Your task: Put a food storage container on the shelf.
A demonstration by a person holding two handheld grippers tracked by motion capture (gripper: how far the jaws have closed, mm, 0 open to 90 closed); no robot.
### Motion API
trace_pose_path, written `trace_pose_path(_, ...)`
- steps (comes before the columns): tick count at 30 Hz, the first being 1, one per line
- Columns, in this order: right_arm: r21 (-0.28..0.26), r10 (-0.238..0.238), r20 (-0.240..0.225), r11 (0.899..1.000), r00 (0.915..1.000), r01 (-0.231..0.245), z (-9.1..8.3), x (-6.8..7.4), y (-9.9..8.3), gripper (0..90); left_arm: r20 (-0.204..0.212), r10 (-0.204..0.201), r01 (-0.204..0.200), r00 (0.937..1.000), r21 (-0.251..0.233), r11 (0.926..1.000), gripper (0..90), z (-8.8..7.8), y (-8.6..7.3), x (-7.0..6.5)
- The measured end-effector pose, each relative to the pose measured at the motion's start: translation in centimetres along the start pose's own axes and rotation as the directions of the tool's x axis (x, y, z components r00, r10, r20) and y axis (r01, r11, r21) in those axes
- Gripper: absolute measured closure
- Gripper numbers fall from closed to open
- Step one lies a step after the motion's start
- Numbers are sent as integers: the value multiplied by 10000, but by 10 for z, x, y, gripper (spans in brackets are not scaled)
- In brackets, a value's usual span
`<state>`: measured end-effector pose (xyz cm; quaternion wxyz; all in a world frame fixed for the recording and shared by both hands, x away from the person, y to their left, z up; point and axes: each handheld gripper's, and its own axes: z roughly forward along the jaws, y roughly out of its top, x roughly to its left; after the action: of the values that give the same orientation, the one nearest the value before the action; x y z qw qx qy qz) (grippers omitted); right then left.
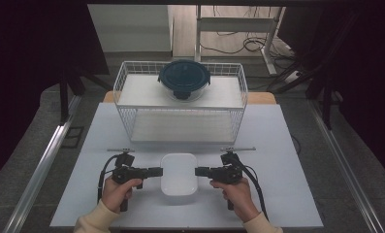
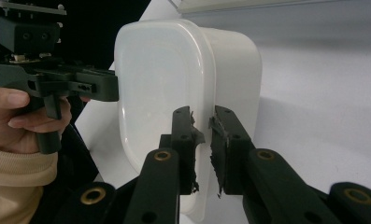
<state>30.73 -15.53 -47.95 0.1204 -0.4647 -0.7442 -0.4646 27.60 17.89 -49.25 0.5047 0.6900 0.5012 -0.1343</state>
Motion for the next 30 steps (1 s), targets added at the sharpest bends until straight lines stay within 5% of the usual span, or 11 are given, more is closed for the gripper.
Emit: trace_pose_path(30, -867, -1701, 135, 9815, 9853, 1707, -27, 36, 16, 787, -89, 1398, -1400, 9901, -931, 9858, 808, -28, 11, -38)
